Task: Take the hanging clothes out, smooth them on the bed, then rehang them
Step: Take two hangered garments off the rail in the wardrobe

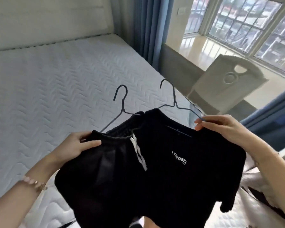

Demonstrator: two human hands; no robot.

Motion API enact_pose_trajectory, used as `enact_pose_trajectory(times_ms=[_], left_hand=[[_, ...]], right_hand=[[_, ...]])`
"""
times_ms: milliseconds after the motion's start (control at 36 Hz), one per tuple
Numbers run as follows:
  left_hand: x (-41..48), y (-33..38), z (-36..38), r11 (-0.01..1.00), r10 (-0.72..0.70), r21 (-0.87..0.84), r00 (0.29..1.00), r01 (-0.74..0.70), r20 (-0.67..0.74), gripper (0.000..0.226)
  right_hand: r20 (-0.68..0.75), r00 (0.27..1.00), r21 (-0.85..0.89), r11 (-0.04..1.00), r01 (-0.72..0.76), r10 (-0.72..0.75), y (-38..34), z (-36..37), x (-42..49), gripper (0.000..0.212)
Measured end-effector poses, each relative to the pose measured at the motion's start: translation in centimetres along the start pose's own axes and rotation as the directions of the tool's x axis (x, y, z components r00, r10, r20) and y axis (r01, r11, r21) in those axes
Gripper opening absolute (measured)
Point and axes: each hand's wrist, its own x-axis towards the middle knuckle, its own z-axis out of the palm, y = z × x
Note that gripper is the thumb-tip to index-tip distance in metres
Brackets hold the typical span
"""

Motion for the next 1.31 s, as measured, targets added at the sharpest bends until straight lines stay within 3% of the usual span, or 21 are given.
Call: enact_pose_trajectory(times_ms=[28,83,111,194,333,417,472,556,750,917,1000,1083,1167,1306], left_hand=[[1.1,0.3,-0.6,1.000,0.007,0.013,1.000,-0.007,-0.008,0.024],[3.8,0.4,-2.1,0.998,0.008,0.063,0.999,-0.005,-0.051,0.010],[5.4,0.1,-3.0,0.994,0.021,0.105,0.998,-0.015,-0.057,0.011],[10.2,-0.2,-5.3,0.971,0.009,0.240,0.996,0.013,-0.090,0.020],[18.4,-2.3,-7.5,0.896,-0.031,0.428,0.979,0.116,-0.201,0.028],[22.2,-5.4,-8.3,0.872,-0.096,0.436,0.950,0.224,-0.296,0.010],[24.5,-7.6,-8.8,0.846,-0.175,0.412,0.907,0.337,-0.383,0.033],[27.3,-9.7,-9.0,0.821,-0.232,0.376,0.854,0.429,-0.466,0.041],[35.7,-13.8,-9.5,0.710,-0.212,0.433,0.755,0.555,-0.621,0.036],[41.1,-17.1,-9.9,0.654,-0.140,0.427,0.654,0.625,-0.743,0.037],[42.2,-19.9,-9.1,0.641,-0.087,0.451,0.642,0.621,-0.761,0.027],[42.3,-22.6,-7.5,0.620,-0.198,0.492,0.728,0.611,-0.656,0.046],[41.3,-22.8,-6.4,0.612,-0.228,0.535,0.778,0.582,-0.586,0.057],[37.7,-20.1,-5.3,0.777,-0.259,0.350,0.772,0.523,-0.580,0.054]], right_hand=[[0.019,1.000,-0.021,1.000,0.007,-0.007,0.4,-0.7,1.9,0.055],[0.059,0.998,-0.102,0.995,0.003,0.003,1.4,-2.0,6.0,0.016],[0.053,0.999,-0.143,0.990,0.008,-0.001,1.7,-2.6,8.1,0.013],[-0.017,0.999,-0.267,0.963,0.025,-0.031,2.9,-3.5,15.0,0.030],[-0.118,0.993,-0.420,0.906,-0.050,0.000,5.1,-3.7,25.9,0.022],[-0.140,0.990,-0.457,0.887,-0.067,0.003,7.0,-3.2,31.2,0.019],[-0.149,0.989,-0.447,0.892,-0.065,-0.003,8.9,-2.8,34.6,0.015],[-0.177,0.984,-0.419,0.906,-0.064,-0.013,11.5,-2.0,39.6,0.015],[-0.210,0.977,-0.443,0.895,-0.053,-0.046,17.1,2.1,51.1,0.017],[-0.267,0.950,-0.502,0.865,0.007,-0.162,20.3,6.7,58.6,0.023],[-0.103,0.990,-0.630,0.776,0.011,-0.098,23.7,9.2,60.6,0.047],[0.041,0.998,-0.657,0.754,-0.001,0.037,26.4,11.8,60.1,0.072],[0.154,0.986,-0.605,0.795,0.042,0.065,27.0,13.8,58.3,0.068],[0.198,0.977,-0.501,0.865,0.027,0.084,24.7,15.4,54.2,0.050]])
